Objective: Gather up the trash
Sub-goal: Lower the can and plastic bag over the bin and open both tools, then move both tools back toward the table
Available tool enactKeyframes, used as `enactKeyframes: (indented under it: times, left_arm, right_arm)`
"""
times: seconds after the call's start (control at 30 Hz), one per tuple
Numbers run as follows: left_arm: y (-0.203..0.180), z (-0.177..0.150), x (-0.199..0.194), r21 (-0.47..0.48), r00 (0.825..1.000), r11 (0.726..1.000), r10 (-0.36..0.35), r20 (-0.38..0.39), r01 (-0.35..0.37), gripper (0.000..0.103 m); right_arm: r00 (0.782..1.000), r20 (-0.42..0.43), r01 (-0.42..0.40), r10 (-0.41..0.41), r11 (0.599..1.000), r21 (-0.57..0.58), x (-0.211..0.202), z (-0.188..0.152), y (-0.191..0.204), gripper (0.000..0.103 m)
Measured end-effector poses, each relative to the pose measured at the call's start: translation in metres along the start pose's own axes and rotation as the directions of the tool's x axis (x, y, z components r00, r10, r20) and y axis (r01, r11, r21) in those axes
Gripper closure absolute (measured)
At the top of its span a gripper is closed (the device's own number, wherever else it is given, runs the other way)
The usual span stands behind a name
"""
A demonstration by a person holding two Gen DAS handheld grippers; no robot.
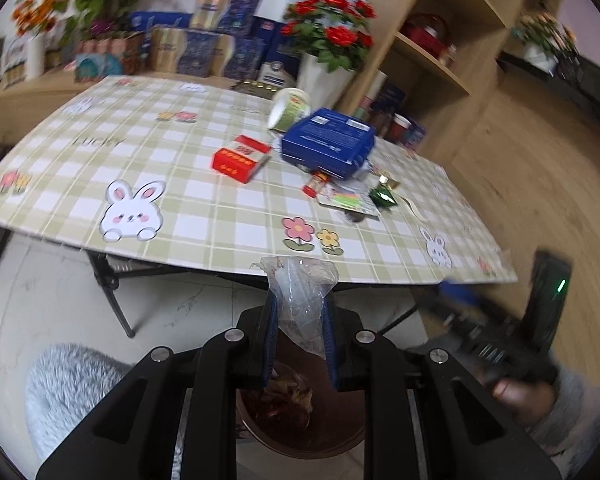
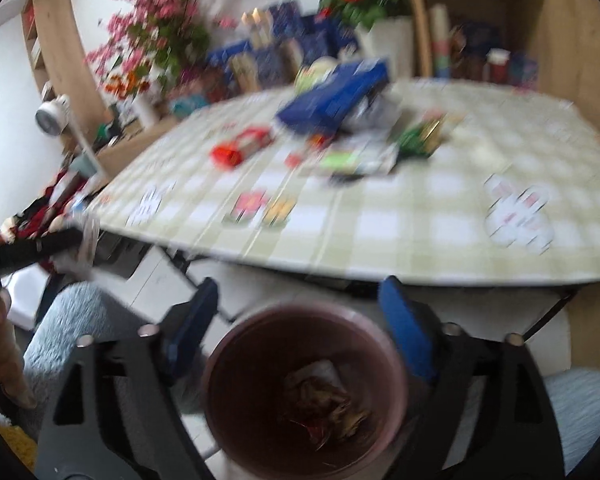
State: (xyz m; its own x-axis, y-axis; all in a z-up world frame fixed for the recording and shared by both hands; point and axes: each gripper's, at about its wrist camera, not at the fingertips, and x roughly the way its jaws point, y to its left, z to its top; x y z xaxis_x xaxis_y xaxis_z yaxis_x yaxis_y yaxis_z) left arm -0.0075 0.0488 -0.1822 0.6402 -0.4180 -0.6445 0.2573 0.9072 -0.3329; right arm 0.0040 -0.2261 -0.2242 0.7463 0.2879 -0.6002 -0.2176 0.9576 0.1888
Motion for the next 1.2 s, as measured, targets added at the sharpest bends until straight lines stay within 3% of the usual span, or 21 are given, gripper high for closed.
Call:
enactKeyframes:
  times: [0.1, 0.23, 0.33, 0.4, 0.53, 0.67, 0.87, 1.07, 1.13, 1.2]
  left_arm:
    - [-0.011, 0.001, 0.006, 0.074, 0.999, 0.997, -0.027, -0.018, 0.028, 0.083]
    - [-0.025, 0.002, 0.016, 0.157, 0.997, 0.985, -0.070, -0.034, 0.075, 0.083]
    - [-0.036, -0.001, 0.029, 0.229, 0.996, 0.970, -0.065, -0.057, 0.077, 0.083]
    - [-0.044, -0.005, 0.038, 0.280, 0.995, 0.956, -0.067, -0.068, 0.083, 0.082]
    - [-0.052, -0.016, 0.054, 0.336, 0.994, 0.937, -0.067, -0.092, 0.094, 0.082]
    - [-0.051, -0.031, 0.068, 0.333, 0.991, 0.938, -0.054, -0.124, 0.093, 0.082]
    - [-0.041, -0.033, 0.079, 0.280, 0.988, 0.957, -0.035, -0.150, 0.076, 0.082]
    - [-0.046, -0.036, 0.082, 0.297, 0.984, 0.951, -0.039, -0.171, 0.089, 0.082]
    - [-0.049, -0.037, 0.084, 0.306, 0.983, 0.946, -0.051, -0.179, 0.105, 0.077]
    - [-0.053, -0.039, 0.083, 0.323, 0.983, 0.940, -0.055, -0.173, 0.109, 0.039]
  right_arm:
    - [0.992, 0.098, 0.084, -0.078, 0.995, -0.059, -0.020, 0.012, -0.008, 0.006]
    - [0.958, 0.225, 0.214, -0.179, 0.966, -0.144, -0.044, 0.021, -0.020, 0.006]
    - [0.934, 0.275, 0.283, -0.229, 0.943, -0.174, -0.052, 0.020, -0.031, 0.006]
    - [0.923, 0.278, 0.316, -0.265, 0.935, -0.160, -0.054, 0.017, -0.042, 0.006]
    - [0.924, 0.253, 0.315, -0.285, 0.946, -0.083, -0.054, 0.013, -0.058, 0.006]
    - [0.918, 0.232, 0.339, -0.321, 0.940, -0.045, -0.049, 0.009, -0.062, 0.006]
    - [0.927, 0.204, 0.338, -0.315, 0.937, -0.085, -0.041, 0.006, -0.056, 0.006]
    - [0.929, 0.205, 0.339, -0.309, 0.931, -0.133, -0.036, 0.005, -0.045, 0.006]
    - [0.928, 0.206, 0.342, -0.310, 0.928, -0.144, -0.036, 0.005, -0.043, 0.006]
    - [0.929, 0.202, 0.343, -0.310, 0.926, -0.155, -0.034, 0.005, -0.041, 0.006]
